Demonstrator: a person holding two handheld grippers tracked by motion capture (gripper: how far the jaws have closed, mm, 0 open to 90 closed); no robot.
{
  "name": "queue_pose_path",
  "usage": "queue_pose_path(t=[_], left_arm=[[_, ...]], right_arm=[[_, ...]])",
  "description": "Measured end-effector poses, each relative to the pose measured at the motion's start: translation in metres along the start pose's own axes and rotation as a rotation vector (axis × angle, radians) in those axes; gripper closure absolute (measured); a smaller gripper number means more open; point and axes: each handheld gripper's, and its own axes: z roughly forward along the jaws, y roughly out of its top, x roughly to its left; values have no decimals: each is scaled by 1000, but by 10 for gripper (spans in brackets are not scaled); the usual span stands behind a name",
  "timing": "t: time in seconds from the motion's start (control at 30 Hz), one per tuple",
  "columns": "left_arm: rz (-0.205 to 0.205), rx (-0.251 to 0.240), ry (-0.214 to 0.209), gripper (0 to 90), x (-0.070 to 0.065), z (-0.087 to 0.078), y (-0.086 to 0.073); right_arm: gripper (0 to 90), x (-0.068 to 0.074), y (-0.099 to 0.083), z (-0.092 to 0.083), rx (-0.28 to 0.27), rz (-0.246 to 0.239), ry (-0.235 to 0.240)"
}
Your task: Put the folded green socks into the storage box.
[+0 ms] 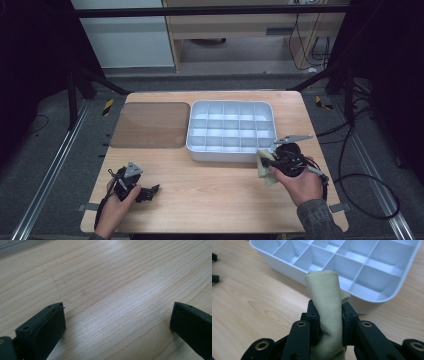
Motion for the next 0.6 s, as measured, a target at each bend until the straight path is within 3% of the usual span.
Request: queue_pose_path(t=[0.3, 0.6], left_arm=[[-1, 13, 0, 0, -1, -1, 0], [2, 21, -3, 0, -2, -2, 0]], right_arm=[[734, -20, 19, -13, -22, -9, -71], [734, -37, 51, -22, -34, -16, -103]])
